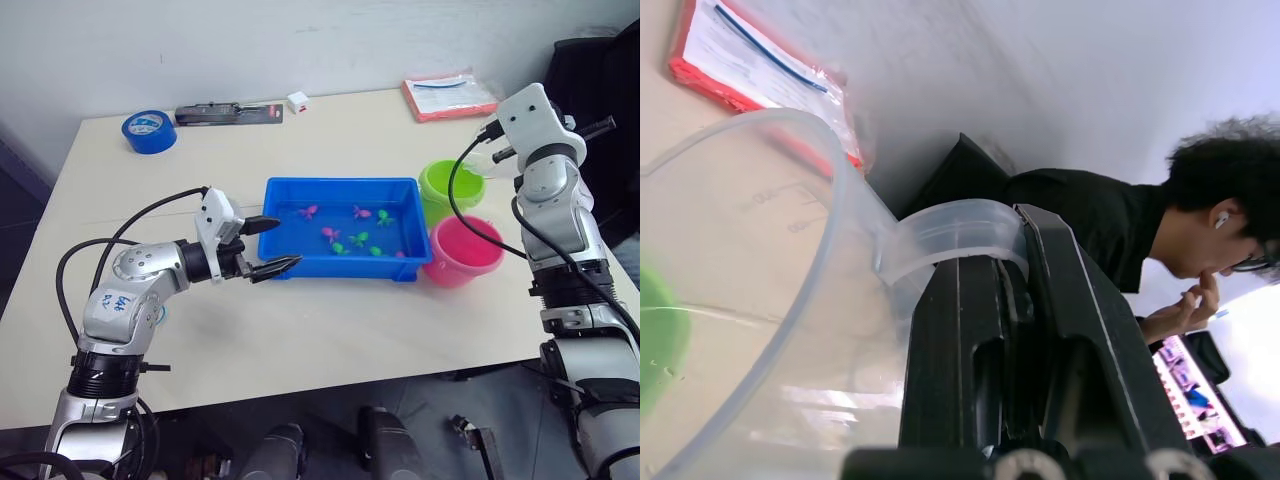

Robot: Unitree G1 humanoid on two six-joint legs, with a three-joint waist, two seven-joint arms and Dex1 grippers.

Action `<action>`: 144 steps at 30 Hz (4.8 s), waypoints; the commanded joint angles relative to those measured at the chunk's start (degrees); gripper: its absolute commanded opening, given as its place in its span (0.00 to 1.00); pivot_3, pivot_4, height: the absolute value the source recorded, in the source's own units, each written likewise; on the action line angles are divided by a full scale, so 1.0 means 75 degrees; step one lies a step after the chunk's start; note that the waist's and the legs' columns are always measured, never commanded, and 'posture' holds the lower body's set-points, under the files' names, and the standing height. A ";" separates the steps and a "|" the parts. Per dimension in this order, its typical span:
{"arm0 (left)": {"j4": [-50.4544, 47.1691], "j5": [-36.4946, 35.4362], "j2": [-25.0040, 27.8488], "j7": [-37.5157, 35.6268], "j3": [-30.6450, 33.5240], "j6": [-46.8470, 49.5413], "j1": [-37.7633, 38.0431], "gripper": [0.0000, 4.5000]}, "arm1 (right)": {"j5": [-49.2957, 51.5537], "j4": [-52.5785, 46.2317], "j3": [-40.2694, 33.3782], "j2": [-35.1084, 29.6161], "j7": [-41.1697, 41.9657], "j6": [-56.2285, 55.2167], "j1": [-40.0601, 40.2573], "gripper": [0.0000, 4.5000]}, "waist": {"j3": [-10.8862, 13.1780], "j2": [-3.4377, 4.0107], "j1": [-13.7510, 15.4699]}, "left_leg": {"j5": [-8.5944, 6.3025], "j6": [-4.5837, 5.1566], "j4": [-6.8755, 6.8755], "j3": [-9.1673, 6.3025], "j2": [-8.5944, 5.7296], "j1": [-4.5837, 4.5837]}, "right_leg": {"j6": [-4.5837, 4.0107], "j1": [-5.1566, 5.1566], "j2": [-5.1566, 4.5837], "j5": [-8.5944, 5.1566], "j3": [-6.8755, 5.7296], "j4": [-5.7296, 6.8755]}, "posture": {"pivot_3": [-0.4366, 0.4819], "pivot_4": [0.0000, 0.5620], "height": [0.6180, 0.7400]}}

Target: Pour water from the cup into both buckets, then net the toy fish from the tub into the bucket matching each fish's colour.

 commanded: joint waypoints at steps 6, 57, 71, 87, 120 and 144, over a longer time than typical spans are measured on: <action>-0.0401 -0.0163 0.0094 0.0037 0.0267 -0.0048 0.0056 1.00 | -0.0735 0.0007 0.0259 -0.0282 -0.0134 -0.0449 -0.0284 0.15 | 0.0000 0.0000 -0.0006 | 0.0000 0.0000 -0.0003 0.0001 0.0000 -0.0002 | 0.0000 -0.0004 0.0000 0.0000 0.0001 0.0000 | 0.48 0.27 1.00; -0.0774 -0.0871 0.0176 -0.0284 0.0353 0.0253 0.0231 1.00 | 0.0608 0.0100 -0.1792 0.0751 -0.0289 0.0713 -0.0306 0.15 | 0.0000 0.0000 -0.0008 | 0.0000 0.0000 -0.0002 0.0002 0.0001 -0.0003 | -0.0001 -0.0005 0.0002 0.0000 0.0003 0.0001 | 0.48 0.27 1.00; -0.0709 -0.1219 0.0203 -0.0677 0.0202 0.0433 0.0107 1.00 | 0.3597 -0.2923 -0.6294 0.2074 -0.1129 0.2813 0.1056 0.15 | -0.0001 0.0002 0.0017 | 0.0000 0.0000 0.0000 -0.0002 0.0001 -0.0004 | -0.0002 -0.0003 0.0001 0.0001 0.0001 0.0006 | 0.48 0.27 1.00; -0.0860 -0.1259 0.0312 -0.0784 0.0213 0.0665 0.0094 1.00 | 0.4911 -0.2283 -0.6999 0.2804 -0.1944 0.1830 0.1998 0.15 | -0.0009 0.0022 -0.0183 | 0.0000 0.0000 -0.0004 0.0024 0.0001 0.0000 | -0.0002 -0.0017 0.0003 0.0001 0.0075 0.0028 | 0.48 0.27 1.00; -0.0489 -0.1035 0.0208 -0.0834 0.0009 0.0347 0.0015 1.00 | 0.5718 -0.6847 -0.5012 0.0691 0.0244 0.7182 0.5312 0.99 | -0.0007 0.0027 0.0020 | -0.0001 0.0002 -0.0005 0.0047 0.0005 0.0007 | 0.0000 -0.0024 0.0016 0.0002 0.0132 0.0011 | 0.48 0.27 1.00; -0.0539 -0.1011 0.0726 0.1224 0.1571 0.1303 0.0941 1.00 | 0.9156 -0.7855 -0.3004 -0.1413 0.6686 0.3507 0.4999 0.99 | 0.0014 -0.0014 0.0234 | -0.0018 0.0009 0.0010 0.0068 0.0032 0.0013 | 0.0014 -0.0004 0.0046 0.0021 0.0134 -0.0033 | 0.48 0.27 1.00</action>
